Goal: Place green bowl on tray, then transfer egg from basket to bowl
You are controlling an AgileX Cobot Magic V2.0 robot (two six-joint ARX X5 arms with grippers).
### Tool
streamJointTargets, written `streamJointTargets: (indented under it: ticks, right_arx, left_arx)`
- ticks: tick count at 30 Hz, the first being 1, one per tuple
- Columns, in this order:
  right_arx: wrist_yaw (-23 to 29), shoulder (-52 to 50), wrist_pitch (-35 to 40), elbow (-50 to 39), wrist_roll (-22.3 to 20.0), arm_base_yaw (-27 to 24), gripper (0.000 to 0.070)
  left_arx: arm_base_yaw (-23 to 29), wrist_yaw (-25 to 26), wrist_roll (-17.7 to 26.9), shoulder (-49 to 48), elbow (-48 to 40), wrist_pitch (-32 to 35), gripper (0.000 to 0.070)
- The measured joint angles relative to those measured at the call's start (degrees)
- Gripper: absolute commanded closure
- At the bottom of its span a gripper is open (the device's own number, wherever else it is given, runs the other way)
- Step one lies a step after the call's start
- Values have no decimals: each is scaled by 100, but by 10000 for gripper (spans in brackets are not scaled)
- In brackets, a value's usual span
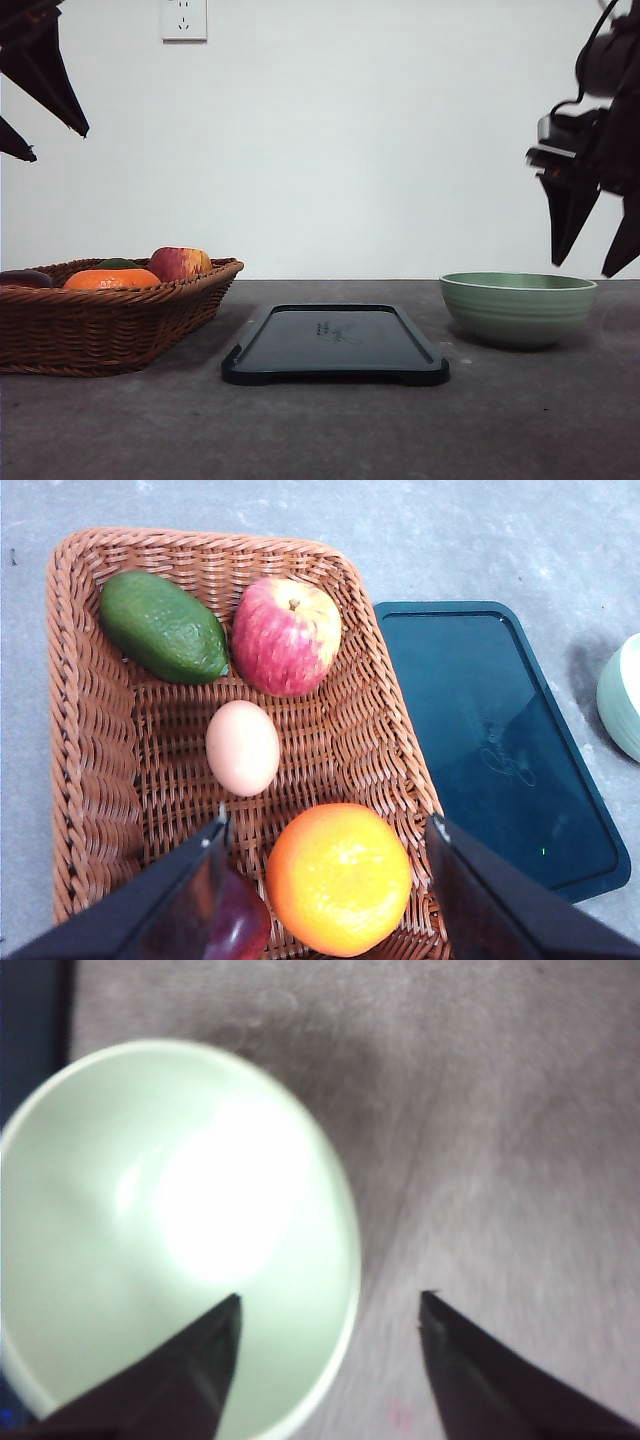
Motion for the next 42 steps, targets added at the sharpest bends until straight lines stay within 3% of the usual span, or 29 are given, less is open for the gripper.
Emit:
streamJointTargets:
  ticks: [7,14,25,35,42]
  right_arx:
    - [3,492,-17,122,-35,0,700]
    - [20,519,-591,403,-45,0,700]
    - [39,519,-2201,2077,-70,286,700]
    - [-108,636,-1917,3011,-76,1481,700]
    - [-112,1427,-1859,3486,-76,2148,700]
  left_arx:
    - [0,0,-1,1,0,1,310]
    - [0,0,-1,1,0,-1,310]
    - [0,0,-1,1,0,-1,310]
    - [0,0,-3,1,0,-3,313]
    - [0,0,-3,1,0,-2,313]
